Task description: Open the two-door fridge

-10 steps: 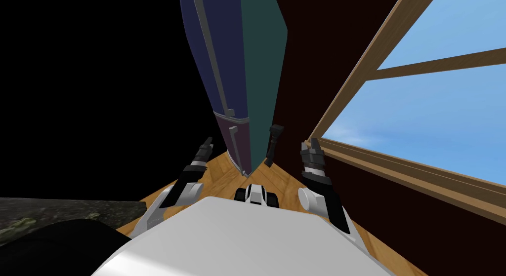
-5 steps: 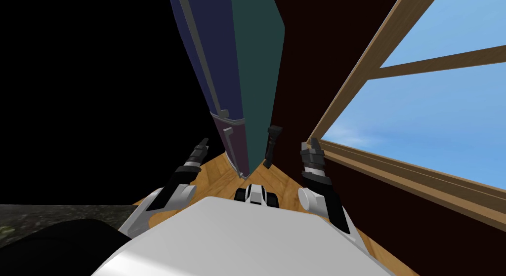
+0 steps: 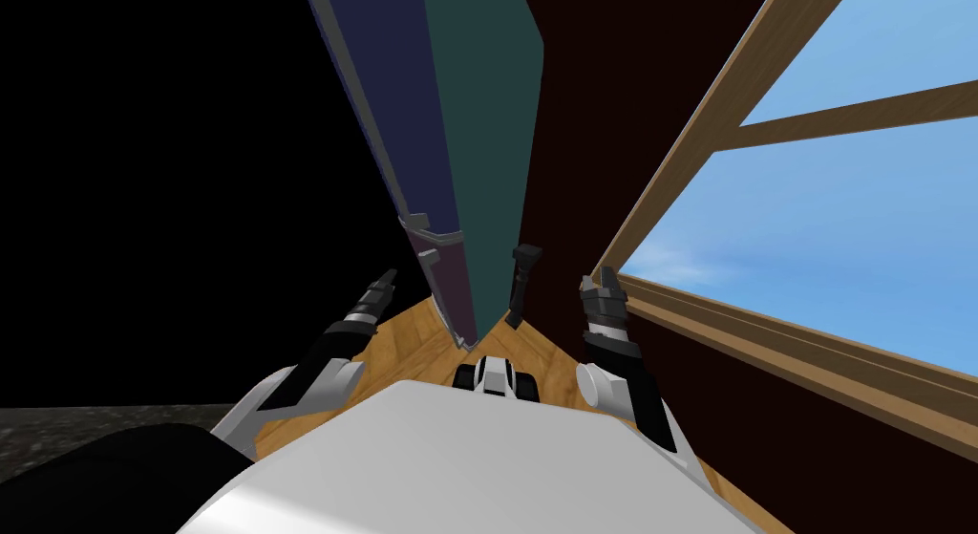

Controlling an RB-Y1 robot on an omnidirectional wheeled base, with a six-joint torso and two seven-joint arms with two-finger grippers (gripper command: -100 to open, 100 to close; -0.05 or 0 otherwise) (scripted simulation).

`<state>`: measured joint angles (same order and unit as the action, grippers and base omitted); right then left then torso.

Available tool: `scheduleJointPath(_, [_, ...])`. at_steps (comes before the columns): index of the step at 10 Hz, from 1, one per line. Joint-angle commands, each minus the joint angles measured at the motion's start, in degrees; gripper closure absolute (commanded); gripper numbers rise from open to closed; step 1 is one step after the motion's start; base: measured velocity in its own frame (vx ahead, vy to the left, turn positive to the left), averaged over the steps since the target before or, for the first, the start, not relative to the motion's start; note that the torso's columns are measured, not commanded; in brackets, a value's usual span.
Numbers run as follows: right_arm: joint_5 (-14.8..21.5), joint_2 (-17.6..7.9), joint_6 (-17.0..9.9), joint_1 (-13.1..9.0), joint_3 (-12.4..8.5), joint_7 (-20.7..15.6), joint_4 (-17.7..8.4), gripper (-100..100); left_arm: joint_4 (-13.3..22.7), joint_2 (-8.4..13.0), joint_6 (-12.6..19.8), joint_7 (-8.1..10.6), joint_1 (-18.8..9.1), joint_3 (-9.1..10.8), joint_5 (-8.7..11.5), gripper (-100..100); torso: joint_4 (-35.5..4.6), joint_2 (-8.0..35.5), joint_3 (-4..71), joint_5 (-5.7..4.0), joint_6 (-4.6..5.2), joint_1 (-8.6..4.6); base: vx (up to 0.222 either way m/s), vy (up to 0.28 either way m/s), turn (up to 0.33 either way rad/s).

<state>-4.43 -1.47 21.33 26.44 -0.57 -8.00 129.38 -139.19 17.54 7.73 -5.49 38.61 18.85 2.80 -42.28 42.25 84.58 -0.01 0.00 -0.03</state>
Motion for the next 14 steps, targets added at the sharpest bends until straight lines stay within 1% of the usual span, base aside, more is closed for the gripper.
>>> scheduleJointPath(1, [0.0,0.0,0.0,0.0,0.0,0.0,0.0,0,-0.47,2.81,4.1,0.53,1.05,2.58,0.91,-100,0.01,-0.03,0.03,0.01,0.0,0.05,0.091,-0.076,0.001])
scheduleJointPath(6, [0.0,0.0,0.0,0.0,0.0,0.0,0.0,0,-1.32,8.08,11.72,1.37,3.9,7.69,2.58,-100,0.0,0.0,0.01,0.0,0.0,0.04,0.089,-0.095,0.002])
scheduleJointPath(7, [0.0,0.0,0.0,0.0,0.0,0.0,0.0,0,-1.32,8.08,12.09,1.37,3.9,7.69,2.58,-100,0.01,-0.01,0.01,0.03,0.01,0.07,0.06,-0.065,0.0])
scheduleJointPath(9, [0.0,0.0,0.0,0.0,0.0,0.0,0.0,0,-1.97,10.04,15.41,1.72,5.08,9.82,3.28,-100,-0.05,0.16,-0.1,0.03,-0.01,0.09,0.051,-0.073,0.0])
scheduleJointPath(12, [0.0,0.0,0.0,0.0,0.0,0.0,0.0,0,-4.06,12.63,19.96,2.2,6.73,12.73,4.24,-100,0.04,-0.13,0.09,-0.03,0.07,-0.08,0.09,-0.099,0.021])
scheduleJointPath(14, [0.0,-0.01,0.0,0.0,-0.01,0.0,0.0,0,-6.56,14.05,22.31,2.44,7.61,14.26,4.73,-100,0.04,-0.22,0.2,-0.19,0.43,-0.31,0.051,-0.057,0.018])
